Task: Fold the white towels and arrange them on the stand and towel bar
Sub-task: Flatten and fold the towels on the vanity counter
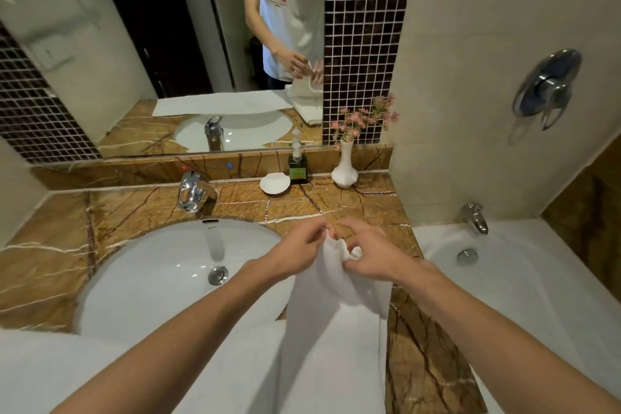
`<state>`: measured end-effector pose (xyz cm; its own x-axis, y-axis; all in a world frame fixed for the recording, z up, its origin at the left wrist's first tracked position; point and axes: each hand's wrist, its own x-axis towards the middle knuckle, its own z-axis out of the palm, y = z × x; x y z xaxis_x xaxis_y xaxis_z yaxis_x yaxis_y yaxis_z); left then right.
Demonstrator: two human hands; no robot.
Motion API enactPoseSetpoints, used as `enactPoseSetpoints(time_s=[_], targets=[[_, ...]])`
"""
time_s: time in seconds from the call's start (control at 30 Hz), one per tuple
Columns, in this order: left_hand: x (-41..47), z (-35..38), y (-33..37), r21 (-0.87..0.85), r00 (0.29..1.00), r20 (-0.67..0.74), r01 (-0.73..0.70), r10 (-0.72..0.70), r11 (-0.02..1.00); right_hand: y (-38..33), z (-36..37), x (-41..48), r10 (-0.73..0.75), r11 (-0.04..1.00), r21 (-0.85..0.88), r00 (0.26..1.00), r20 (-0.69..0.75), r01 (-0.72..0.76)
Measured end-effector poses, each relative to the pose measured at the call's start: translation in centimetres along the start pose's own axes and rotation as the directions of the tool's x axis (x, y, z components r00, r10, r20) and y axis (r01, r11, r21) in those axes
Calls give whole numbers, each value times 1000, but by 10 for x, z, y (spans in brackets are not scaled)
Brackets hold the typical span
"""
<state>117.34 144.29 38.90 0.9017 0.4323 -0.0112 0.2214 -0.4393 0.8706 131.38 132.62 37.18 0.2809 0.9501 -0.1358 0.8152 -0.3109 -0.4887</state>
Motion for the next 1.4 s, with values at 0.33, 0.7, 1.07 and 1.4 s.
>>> enactPoseSetpoints(time_s=[0.33, 0.7, 1.07, 1.4], targets=[[-47, 6, 44, -296, 994, -77, 49, -75, 954, -39, -24, -61, -24, 933, 359, 1000, 16, 17], [-73, -10, 70, -160, 945, -325, -26, -28, 987, -47, -26, -102, 20, 902, 432, 999, -35, -2], [-83, -8, 61, 212, 998, 56, -53, 42, 976, -44, -64, -126, 45, 979, 202, 994, -102, -24], [-87, -3, 74, 338, 989, 111, -127, 94, 933, -40, -73, -145, 89, 982, 176, 987, -137, -65]])
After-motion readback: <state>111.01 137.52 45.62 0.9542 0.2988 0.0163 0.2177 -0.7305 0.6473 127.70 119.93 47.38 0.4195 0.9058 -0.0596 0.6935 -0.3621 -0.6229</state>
